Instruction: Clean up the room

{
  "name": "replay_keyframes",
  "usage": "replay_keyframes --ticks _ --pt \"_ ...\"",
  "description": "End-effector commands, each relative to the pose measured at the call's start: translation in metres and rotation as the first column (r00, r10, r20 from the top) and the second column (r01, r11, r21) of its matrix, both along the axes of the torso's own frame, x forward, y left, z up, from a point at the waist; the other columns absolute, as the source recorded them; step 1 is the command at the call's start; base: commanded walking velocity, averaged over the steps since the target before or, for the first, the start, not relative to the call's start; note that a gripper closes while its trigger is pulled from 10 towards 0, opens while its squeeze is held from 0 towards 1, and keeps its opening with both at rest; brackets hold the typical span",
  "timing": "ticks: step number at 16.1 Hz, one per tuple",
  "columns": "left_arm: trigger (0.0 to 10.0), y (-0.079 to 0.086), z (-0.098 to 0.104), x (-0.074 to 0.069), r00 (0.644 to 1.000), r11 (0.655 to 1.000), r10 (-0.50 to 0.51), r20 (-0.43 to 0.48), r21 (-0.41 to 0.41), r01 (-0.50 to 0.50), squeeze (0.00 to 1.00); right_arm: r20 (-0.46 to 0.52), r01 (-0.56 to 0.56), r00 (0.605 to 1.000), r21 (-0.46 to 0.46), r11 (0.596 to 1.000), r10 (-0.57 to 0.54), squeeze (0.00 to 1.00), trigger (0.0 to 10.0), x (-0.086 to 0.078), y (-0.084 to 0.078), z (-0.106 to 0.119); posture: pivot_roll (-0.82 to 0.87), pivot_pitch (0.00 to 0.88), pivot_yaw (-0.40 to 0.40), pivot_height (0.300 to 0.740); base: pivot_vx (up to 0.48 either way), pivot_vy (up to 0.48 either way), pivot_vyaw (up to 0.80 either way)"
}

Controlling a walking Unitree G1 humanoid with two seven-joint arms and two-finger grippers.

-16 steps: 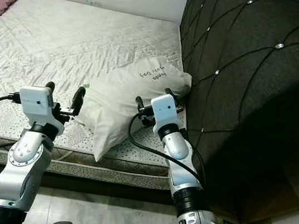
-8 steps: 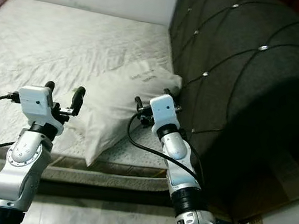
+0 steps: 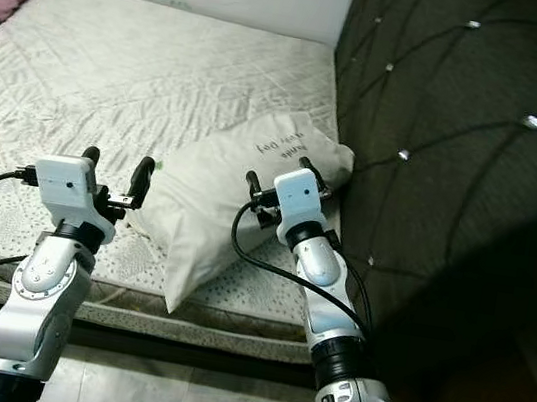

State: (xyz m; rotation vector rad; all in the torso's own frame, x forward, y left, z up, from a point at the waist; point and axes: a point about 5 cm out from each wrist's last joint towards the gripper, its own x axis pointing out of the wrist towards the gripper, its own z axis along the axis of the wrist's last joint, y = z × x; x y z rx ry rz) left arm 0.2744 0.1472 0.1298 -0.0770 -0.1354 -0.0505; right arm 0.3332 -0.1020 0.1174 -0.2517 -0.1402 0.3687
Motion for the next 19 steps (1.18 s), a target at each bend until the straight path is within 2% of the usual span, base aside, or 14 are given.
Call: replay_keyframes --ticks 1,2,6,8,13,15,19 --pt "10.0 -0.001 0.004 0.0 1.0 1.0 -0.001 0.005 -0.003 0.001 0.0 0.001 0.014 1.0 0.004 1.0 -0.014 0.0 10.0 0.0 -0.005 0.001 0.05 0.0 -0.047 0.74 0.0 0.0 0.0" --pt "10.0 0.0 0.005 -0.002 1.0 1.0 0.0 0.016 0.014 0.0 0.0 -0.001 0.008 1.0 0.002 1.0 -0.008 0.0 10.0 -0.001 -0.004 0.0 0.05 0.0 -0.047 0.74 0.0 0.0 0.0" --pt "10.0 0.005 -0.001 -0.01 0.999 0.999 0.026 -0.029 -0.022 -0.027 0.0 -0.02 0.008 1.0 0.007 1.0 -0.008 0.0 10.0 -0.006 -0.002 -0.006 0.06 0.0 -0.04 0.74 0.0 0.0 0.0" --pt "10.0 0.0 -0.003 -0.009 0.999 1.0 0.005 -0.039 -0.014 -0.006 0.0 -0.033 0.018 0.999 0.006 1.0 -0.017 0.0 10.0 -0.007 -0.004 -0.009 0.06 0.011 -0.041 0.74 0.0 0.0 0.0" --pt "10.0 -0.009 0.0 -0.005 0.999 0.999 -0.024 -0.036 -0.027 0.023 0.0 -0.04 0.018 0.999 -0.004 1.0 -0.018 0.0 10.0 -0.011 -0.004 -0.012 0.04 0.029 -0.032 0.74 0.0 0.48 0.0" --pt "10.0 -0.015 0.005 -0.006 0.998 0.997 -0.068 -0.004 -0.031 0.068 0.0 -0.049 0.021 0.999 -0.012 1.0 -0.021 0.0 10.0 -0.013 -0.006 -0.015 0.04 0.031 -0.027 0.74 0.0 0.0 0.0" --pt "10.0 -0.012 0.006 -0.007 0.998 0.997 -0.068 0.006 -0.04 0.068 0.0 -0.049 0.017 0.999 -0.017 1.0 -0.018 0.0 10.0 -0.013 -0.005 -0.015 0.04 0.025 -0.029 0.74 0.147 0.0 0.0"
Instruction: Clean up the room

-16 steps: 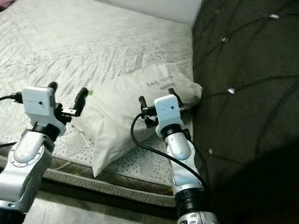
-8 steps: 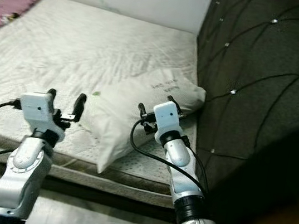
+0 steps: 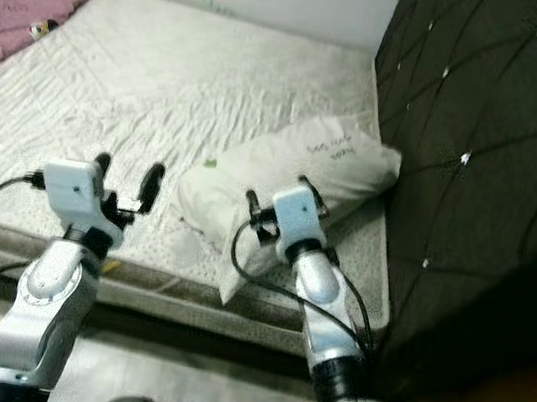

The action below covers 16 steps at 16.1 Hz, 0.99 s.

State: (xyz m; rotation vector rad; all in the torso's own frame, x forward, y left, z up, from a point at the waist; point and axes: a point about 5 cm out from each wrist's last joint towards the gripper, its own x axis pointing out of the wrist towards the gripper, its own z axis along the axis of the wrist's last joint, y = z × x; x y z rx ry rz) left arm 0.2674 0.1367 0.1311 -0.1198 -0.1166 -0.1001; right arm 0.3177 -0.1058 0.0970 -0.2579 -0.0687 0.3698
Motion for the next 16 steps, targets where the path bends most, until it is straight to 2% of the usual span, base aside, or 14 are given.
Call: replay_keyframes --ticks 1,11,16 --pt "10.0 -0.0015 0.0054 0.0004 1.0 1.0 -0.015 0.023 -0.003 0.015 0.0 0.019 0.008 1.0 0.001 1.0 -0.008 0.0 10.0 0.0025 -0.0014 0.0056 0.04 0.025 -0.029 0.74 0.36 0.0 0.0" --pt "10.0 -0.002 0.0029 -0.0006 1.0 1.0 -0.005 0.0 -0.006 0.005 0.0 0.02 0.004 1.0 -0.004 1.0 -0.004 0.0 10.0 0.002 0.0 0.0066 0.04 0.035 -0.031 0.74 0.363 0.0 0.0" --pt "10.0 -0.0007 -0.0004 0.0003 0.999 0.999 0.037 -0.021 -0.01 -0.038 0.0 0.016 0.008 1.0 -0.002 1.0 -0.008 0.0 10.0 0.0026 -0.0014 0.0056 0.05 0.038 -0.033 0.74 0.0 0.0 0.0"
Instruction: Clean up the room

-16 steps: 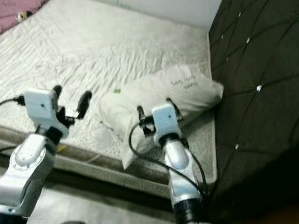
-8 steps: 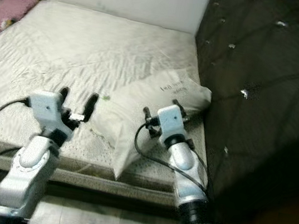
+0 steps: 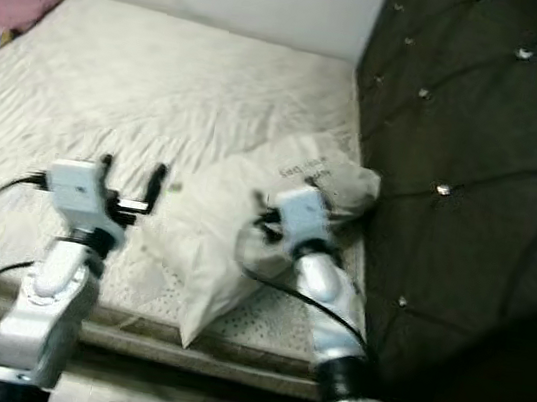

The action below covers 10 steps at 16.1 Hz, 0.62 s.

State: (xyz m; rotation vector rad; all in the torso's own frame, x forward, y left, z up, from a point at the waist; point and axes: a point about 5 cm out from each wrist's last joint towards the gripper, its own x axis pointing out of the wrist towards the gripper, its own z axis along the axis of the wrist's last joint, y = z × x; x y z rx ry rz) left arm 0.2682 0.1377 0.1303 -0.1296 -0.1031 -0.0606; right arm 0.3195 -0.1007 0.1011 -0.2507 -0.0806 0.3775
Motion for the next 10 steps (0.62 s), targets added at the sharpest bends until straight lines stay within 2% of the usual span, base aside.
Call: replay_keyframes --ticks 1,3,6,9,10 --pt "10.0 -0.001 0.0 -0.001 1.0 1.0 0.007 -0.009 0.002 -0.006 0.0 0.007 0.019 1.0 -0.01 1.0 -0.019 0.0 10.0 0.001 -0.007 0.001 0.05 0.038 -0.033 0.74 0.0 0.0 0.0" --pt "10.0 0.009 -0.006 -0.005 0.998 0.998 0.056 -0.035 0.021 -0.055 0.0 -0.002 0.033 0.999 -0.01 0.999 -0.033 0.0 10.0 0.0 -0.01 0.0 0.05 0.039 -0.032 0.74 0.0 0.0 0.0" --pt "10.0 0.038 -0.017 -0.019 0.989 0.989 0.131 -0.061 0.082 -0.126 0.0 -0.025 0.056 0.998 -0.007 0.998 -0.056 0.0 10.0 -0.003 -0.018 -0.003 0.05 0.047 -0.036 0.74 0.0 0.0 -0.8" --pt "10.0 0.048 -0.018 -0.025 0.986 0.983 0.159 -0.05 0.1 -0.154 0.0 -0.028 0.056 0.998 -0.012 0.998 -0.056 0.0 10.0 -0.007 -0.021 -0.003 0.06 0.056 -0.042 0.74 0.0 0.0 -0.8" --pt "10.0 0.054 -0.019 -0.029 0.979 0.975 0.199 -0.046 0.106 -0.193 0.0 -0.032 0.058 0.998 -0.01 0.998 -0.059 0.0 10.0 -0.01 -0.023 -0.003 0.05 0.058 -0.044 0.74 0.0 0.0 -0.8"
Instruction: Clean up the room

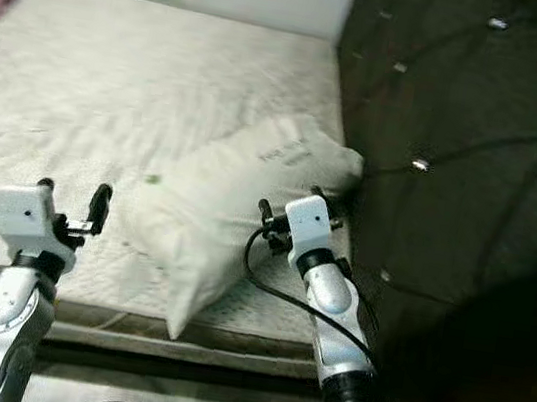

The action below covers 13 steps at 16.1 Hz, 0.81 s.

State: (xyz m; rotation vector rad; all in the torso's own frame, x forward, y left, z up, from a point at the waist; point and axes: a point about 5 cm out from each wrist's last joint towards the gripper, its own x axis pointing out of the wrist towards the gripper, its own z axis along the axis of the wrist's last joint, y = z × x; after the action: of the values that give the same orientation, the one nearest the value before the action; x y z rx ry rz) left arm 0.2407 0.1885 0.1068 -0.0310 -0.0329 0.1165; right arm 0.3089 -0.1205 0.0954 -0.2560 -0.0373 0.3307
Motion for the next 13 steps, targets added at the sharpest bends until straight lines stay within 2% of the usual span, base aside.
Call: replay_keyframes --ticks 1,2,3,5,10,13 --pt "10.0 0.007 0.004 -0.004 0.998 0.998 0.06 0.02 0.034 -0.061 0.0 0.001 0.013 1.0 0.007 1.0 -0.013 0.0 10.0 -0.001 -0.006 0.004 0.05 0.06 -0.043 0.74 0.0 0.0 -0.58" --pt "10.0 0.009 0.003 -0.007 0.995 0.994 0.101 -0.001 0.042 -0.101 0.0 0.002 0.02 1.0 0.012 1.0 -0.02 0.0 10.0 -0.002 -0.008 0.005 0.05 0.062 -0.042 0.74 0.0 0.0 0.0" --pt "10.0 0.009 0.001 -0.009 0.993 0.994 0.112 -0.026 0.011 -0.112 0.0 0.0 0.028 1.0 0.014 1.0 -0.028 0.0 10.0 -0.004 -0.01 0.005 0.05 0.068 -0.041 0.74 0.0 0.0 0.0" --pt "10.0 0.01 0.001 -0.012 0.996 0.996 0.084 -0.025 -0.003 -0.084 0.0 -0.005 0.038 0.999 0.021 0.999 -0.038 0.0 10.0 -0.009 -0.01 0.005 0.04 0.078 -0.03 0.74 0.0 0.0 0.0" --pt "10.0 0.005 0.004 -0.005 0.998 0.998 0.058 -0.03 -0.025 -0.058 0.0 -0.011 0.031 0.999 0.032 0.999 -0.031 0.0 10.0 -0.011 -0.001 0.007 0.05 0.098 -0.012 0.74 0.0 0.0 -0.8" --pt "10.0 0.004 0.002 -0.007 0.998 0.999 0.052 -0.036 -0.014 -0.053 0.0 -0.015 0.041 0.999 0.061 0.997 -0.04 0.0 10.0 -0.014 -0.001 0.007 0.05 0.081 -0.011 0.74 0.0 0.0 -0.16"
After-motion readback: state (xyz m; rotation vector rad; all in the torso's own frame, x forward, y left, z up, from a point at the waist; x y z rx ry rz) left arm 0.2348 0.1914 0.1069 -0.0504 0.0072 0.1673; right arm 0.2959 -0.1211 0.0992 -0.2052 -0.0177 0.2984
